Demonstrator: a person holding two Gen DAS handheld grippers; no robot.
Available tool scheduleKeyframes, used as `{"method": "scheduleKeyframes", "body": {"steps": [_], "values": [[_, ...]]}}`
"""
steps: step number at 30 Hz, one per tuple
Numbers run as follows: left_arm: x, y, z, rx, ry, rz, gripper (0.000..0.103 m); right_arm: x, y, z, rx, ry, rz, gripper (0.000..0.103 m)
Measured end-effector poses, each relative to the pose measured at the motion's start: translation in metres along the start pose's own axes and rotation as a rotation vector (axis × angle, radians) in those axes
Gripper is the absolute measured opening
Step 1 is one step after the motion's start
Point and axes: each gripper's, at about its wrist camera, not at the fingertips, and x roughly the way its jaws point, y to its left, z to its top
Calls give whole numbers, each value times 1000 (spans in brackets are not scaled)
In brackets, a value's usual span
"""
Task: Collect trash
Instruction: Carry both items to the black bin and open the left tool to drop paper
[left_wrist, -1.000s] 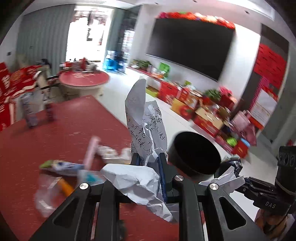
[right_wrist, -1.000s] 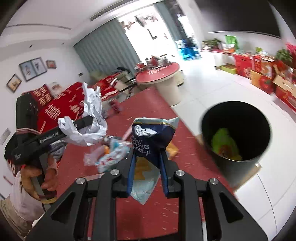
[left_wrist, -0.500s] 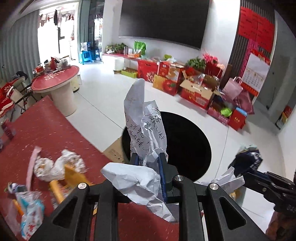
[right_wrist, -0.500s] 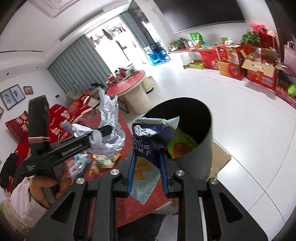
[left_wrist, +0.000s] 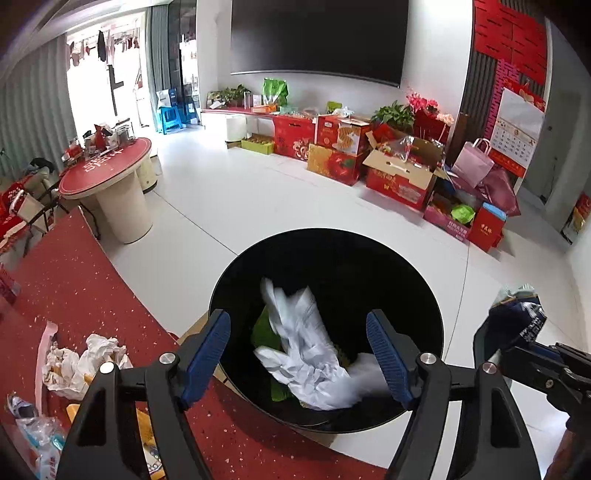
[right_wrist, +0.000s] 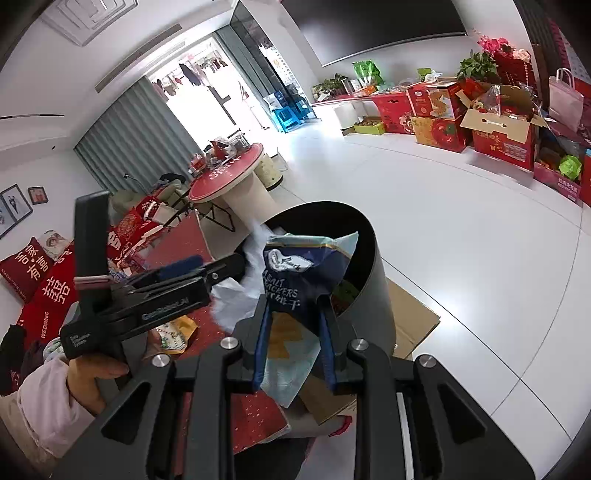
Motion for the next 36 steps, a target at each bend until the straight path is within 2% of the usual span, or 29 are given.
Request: {"method": "scheduleKeyframes", "body": {"steps": [8,20,29,33,36], "values": [[-5,7,-7,-9,1,14,103,23,4,12,-16,20,-6,26],[-65,43,-48,-62,-46,34,103,64,15,23,-45,89,-42,32],[-114,74,-92,-116,-75,50,103,57,29,19,-58,106,-47,36],[-134,94,-110,-149,-87,63,103,50,46,7,-72,113,-26,52],[-151,111,-123,-171,-110,88,103,48,59,-2,-80,133,-9,52]]}}
